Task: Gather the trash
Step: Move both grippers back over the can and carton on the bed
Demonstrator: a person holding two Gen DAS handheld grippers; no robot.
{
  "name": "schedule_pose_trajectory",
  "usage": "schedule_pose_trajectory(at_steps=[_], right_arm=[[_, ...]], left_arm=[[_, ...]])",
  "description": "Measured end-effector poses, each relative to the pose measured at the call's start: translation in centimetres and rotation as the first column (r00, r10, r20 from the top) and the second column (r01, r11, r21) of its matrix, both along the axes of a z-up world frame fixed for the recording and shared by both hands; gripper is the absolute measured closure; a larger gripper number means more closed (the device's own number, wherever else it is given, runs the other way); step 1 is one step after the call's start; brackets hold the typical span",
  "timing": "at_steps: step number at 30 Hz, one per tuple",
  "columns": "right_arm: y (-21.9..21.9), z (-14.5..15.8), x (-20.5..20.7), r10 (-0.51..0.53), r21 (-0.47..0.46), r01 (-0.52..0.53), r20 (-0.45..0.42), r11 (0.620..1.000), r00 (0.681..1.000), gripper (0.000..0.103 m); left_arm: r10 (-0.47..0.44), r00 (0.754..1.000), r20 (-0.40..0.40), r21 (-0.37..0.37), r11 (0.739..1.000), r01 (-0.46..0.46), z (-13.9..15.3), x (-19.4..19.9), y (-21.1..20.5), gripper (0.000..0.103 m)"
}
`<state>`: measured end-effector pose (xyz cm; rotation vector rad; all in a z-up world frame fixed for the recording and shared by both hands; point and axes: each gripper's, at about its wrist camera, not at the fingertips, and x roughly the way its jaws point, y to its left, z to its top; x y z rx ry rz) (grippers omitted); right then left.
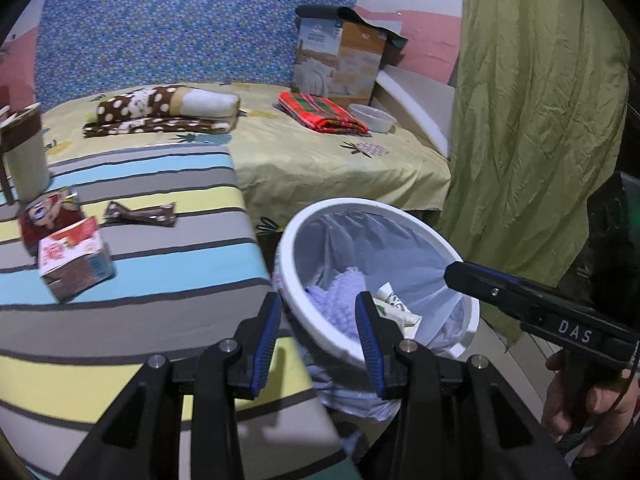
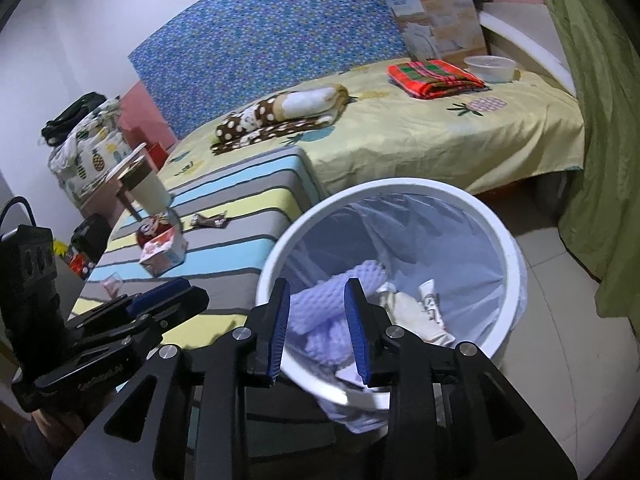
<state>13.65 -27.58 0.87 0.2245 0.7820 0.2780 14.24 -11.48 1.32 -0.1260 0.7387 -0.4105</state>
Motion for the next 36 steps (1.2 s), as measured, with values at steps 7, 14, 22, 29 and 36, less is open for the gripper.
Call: schedule_pose_trajectory(at_steps=[7,14,22,29,36], right_arm=[[2.3,0.1,-0.4,0.061,0.004,-0.061,0.016,0.998,0.998,0.068],[4.2,0.1,-0.7,0.119,0.010,-0.119,0.019,0.993,0.993,0.063],[6.8,0.2,-0.4,0.172,0.003,-0.172,0.018,0.985,0.985,0.055],[9.1,0.1,0.2,0.225,-0.008,-0.224,0.015,0.974,0.974,0.052],[11.3,0.1,1.1,0.268,-0.026,-0.268,0.010,0.963,0.963,0.049]], left_arm=[[0.063,0.998,0.010,0.012,0.998,-0.063,0.1,-1.5,2.7,0.063],[0.126,0.992,0.023,0.026,0.992,-0.127,0.2,-2.6,5.2,0.063],[0.187,0.982,0.025,0.034,0.982,-0.188,0.1,-3.3,8.3,0.063],[0.251,0.968,0.024,0.045,0.967,-0.252,-0.1,-3.3,11.4,0.063],[0.314,0.949,0.029,0.040,0.948,-0.315,0.0,-2.7,14.8,0.063]])
